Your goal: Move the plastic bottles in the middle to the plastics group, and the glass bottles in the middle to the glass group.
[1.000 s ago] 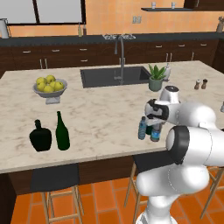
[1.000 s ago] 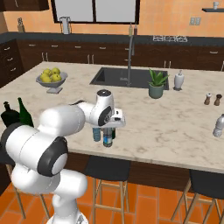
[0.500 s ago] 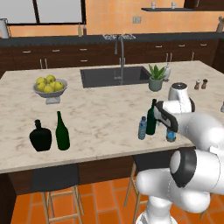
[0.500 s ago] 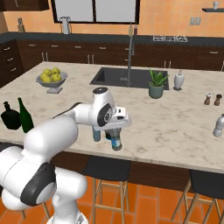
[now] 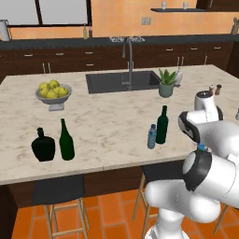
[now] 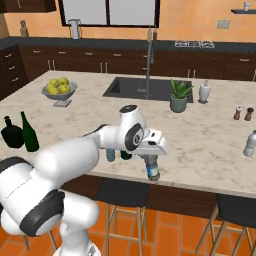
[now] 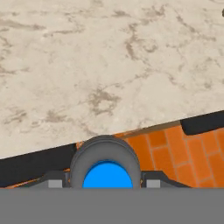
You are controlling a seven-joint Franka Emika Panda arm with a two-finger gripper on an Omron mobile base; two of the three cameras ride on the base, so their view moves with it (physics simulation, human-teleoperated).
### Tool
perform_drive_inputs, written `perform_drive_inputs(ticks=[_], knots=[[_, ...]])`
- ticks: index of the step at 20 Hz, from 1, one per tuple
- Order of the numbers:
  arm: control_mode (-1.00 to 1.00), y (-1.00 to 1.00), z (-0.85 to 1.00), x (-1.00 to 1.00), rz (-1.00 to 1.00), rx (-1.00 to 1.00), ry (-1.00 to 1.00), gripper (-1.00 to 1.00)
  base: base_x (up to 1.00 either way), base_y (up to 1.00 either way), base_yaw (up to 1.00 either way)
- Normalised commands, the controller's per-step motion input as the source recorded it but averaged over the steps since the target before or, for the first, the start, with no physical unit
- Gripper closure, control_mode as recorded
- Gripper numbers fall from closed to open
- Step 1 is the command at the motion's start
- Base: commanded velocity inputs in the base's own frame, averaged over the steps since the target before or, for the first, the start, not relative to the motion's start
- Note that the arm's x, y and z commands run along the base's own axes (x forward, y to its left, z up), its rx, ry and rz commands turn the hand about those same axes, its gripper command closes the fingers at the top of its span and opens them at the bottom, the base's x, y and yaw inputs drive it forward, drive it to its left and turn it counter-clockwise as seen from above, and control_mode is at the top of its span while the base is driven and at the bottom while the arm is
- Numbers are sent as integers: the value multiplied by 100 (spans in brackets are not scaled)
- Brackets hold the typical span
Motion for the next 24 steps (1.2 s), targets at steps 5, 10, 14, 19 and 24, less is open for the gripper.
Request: perform_drive_inputs(ticks=[5,10,14,19,24], knots=[[-100,-72,15,8,-31,0,0,100,0,0,0],[-100,-73,21,11,-28,3,6,100,0,0,0],[-100,-74,29,2,-13,8,1,100,0,0,0],[-100,-77,26,4,-7,12,-3,100,0,0,0],[-100,-80,5,10,-3,13,-24,100,0,0,0]])
